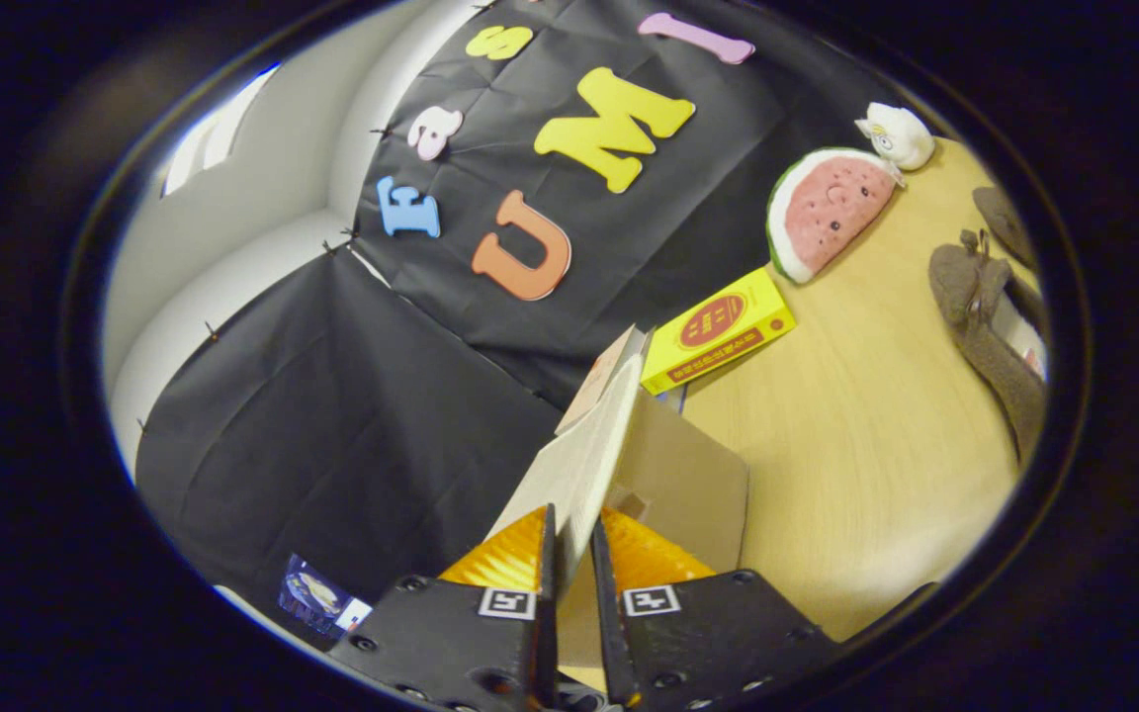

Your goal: Open the storage box then place both shoes into the box .Put the left shoe in first, then the right shoe, with the right side of both shoes facing outward in a uniform manner.

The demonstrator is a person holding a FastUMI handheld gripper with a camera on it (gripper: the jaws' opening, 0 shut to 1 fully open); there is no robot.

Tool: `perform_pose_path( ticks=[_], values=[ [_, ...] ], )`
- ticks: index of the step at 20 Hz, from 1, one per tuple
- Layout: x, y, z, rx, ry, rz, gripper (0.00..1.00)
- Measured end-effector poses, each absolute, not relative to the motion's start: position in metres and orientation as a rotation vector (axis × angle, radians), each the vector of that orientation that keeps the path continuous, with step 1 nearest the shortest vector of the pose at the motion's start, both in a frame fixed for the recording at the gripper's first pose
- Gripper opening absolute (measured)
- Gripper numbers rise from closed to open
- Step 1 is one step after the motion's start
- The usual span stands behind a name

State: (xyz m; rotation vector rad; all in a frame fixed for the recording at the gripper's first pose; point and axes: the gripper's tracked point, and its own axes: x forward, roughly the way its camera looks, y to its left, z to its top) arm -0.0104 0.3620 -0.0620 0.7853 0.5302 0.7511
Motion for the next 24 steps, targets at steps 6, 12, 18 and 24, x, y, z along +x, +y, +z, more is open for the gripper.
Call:
perform_pose_path(
  ticks=[6,12,18,24],
  values=[
    [-0.019,0.372,-0.006,0.655,0.44,0.785,0.06],
    [-0.022,0.423,0.069,0.509,0.384,0.845,0.06],
    [-0.032,0.508,0.116,0.355,0.381,0.914,0.06],
    [-0.053,0.586,0.119,0.251,0.396,0.946,0.06]
  ],
)
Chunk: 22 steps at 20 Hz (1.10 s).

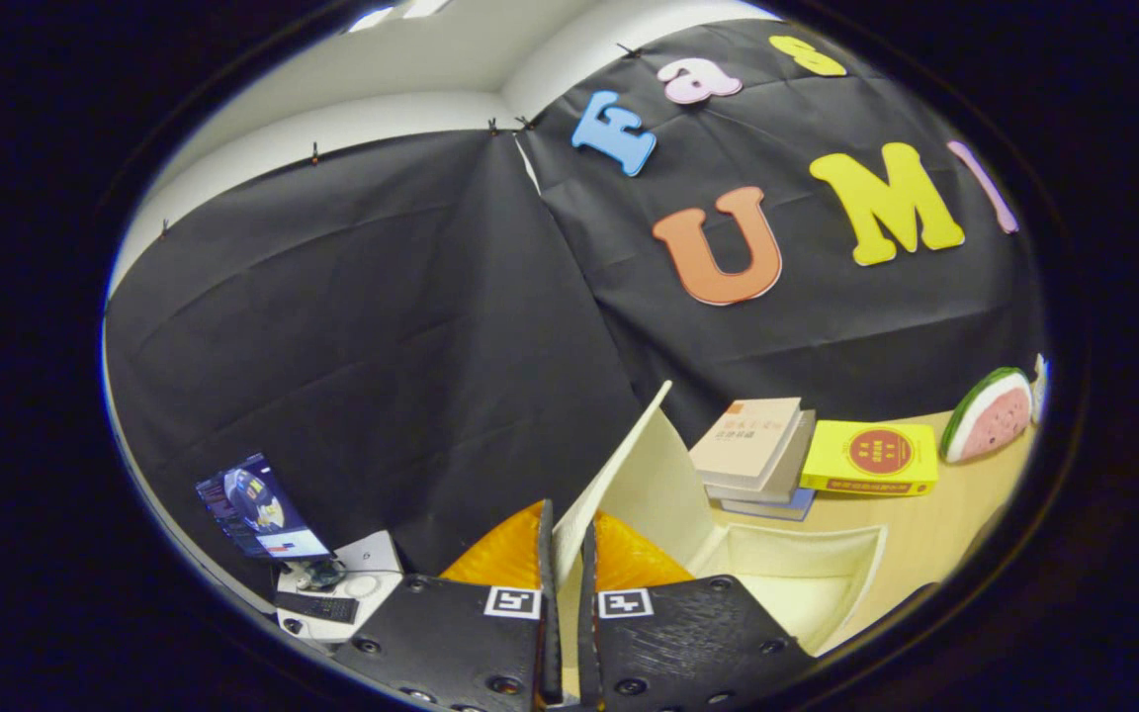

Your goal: Open the storage box then place both shoes into the box .Put the left shoe in first, then the right shoe, with the right side of both shoes facing outward in a uniform manner.

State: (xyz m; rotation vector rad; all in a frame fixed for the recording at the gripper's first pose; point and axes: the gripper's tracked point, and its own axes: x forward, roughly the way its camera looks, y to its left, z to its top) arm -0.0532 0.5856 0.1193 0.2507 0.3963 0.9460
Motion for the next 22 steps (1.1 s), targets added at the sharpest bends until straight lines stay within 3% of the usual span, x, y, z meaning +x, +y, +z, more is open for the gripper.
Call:
perform_pose_path(
  ticks=[2,4,10,22],
  values=[
    [-0.061,0.604,0.119,0.22,0.393,0.965,0.11],
    [-0.077,0.622,0.118,0.196,0.38,1.032,0.32],
    [-0.089,0.635,0.116,0.155,0.301,1.044,0.95],
    [-0.052,0.52,0.105,0.126,0.118,0.819,0.95]
  ],
)
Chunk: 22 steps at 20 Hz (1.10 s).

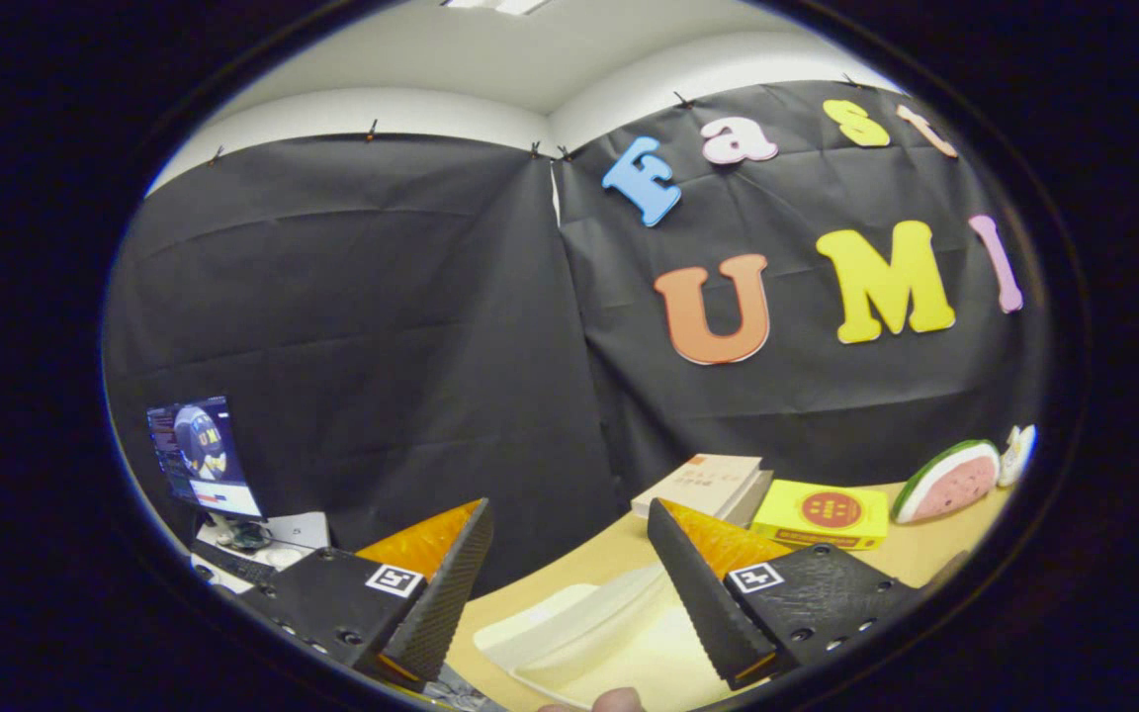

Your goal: Open the storage box then place both shoes into the box .Put the left shoe in first, then the right shoe, with the right side of both shoes facing outward in a uniform manner.

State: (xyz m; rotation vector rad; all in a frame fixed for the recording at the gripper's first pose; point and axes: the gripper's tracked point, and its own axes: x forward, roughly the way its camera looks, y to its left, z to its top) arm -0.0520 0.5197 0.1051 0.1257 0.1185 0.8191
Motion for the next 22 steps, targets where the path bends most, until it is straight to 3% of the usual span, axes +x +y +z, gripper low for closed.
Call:
perform_pose_path(
  ticks=[8,14,22],
  values=[
    [-0.011,0.33,0.104,0.026,-0.005,0.564,0.95],
    [0.018,0.183,0.075,-0.077,0.016,0.386,0.95],
    [0.06,0.086,-0.062,-0.113,0.385,0.229,0.96]
  ],
)
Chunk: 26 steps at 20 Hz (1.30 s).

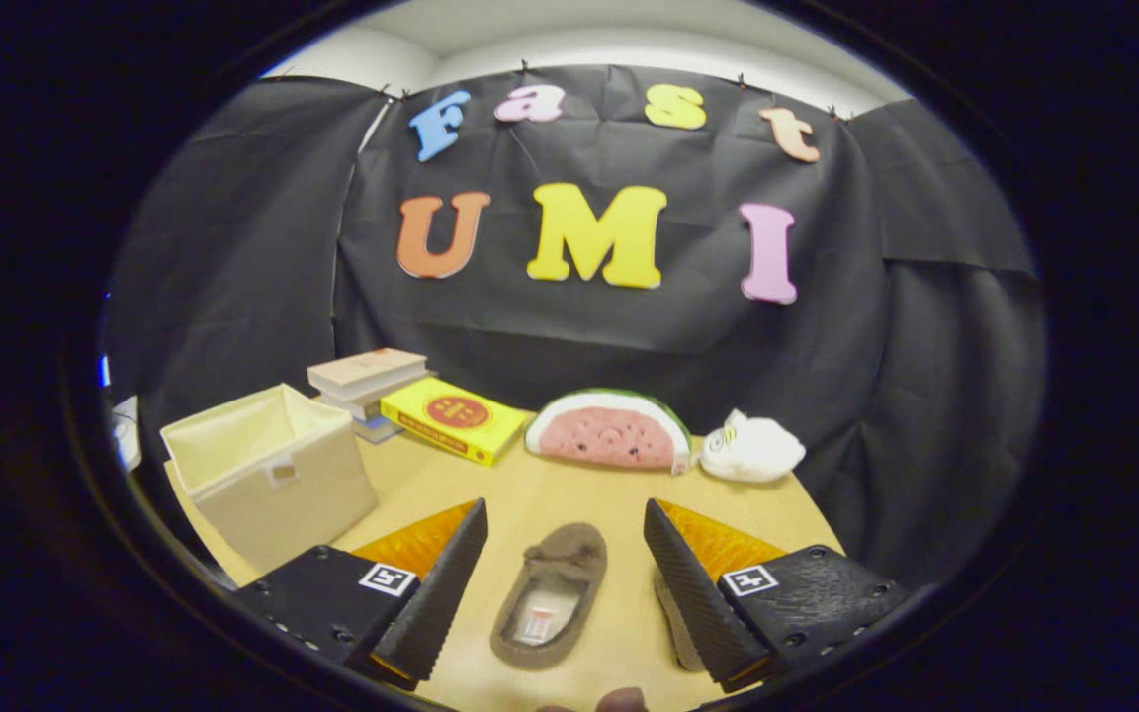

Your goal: Open the storage box then place both shoes into the box .Put the left shoe in first, then the right shoe, with the right side of both shoes facing outward in a uniform manner.

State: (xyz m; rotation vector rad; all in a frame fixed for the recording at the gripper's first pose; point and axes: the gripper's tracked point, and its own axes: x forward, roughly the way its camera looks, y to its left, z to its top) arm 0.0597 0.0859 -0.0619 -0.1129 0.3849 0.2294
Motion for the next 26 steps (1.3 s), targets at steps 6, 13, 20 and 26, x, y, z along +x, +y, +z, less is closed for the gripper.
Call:
perform_pose_path(
  ticks=[6,13,20,26],
  values=[
    [0.076,0.072,-0.145,-0.043,0.669,0.203,0.96],
    [0.089,0.081,-0.195,0.032,0.822,0.213,0.75],
    [0.099,0.069,-0.202,0.065,0.834,0.154,0.04],
    [0.091,0.086,-0.177,0.231,0.82,0.163,0.0]
  ],
)
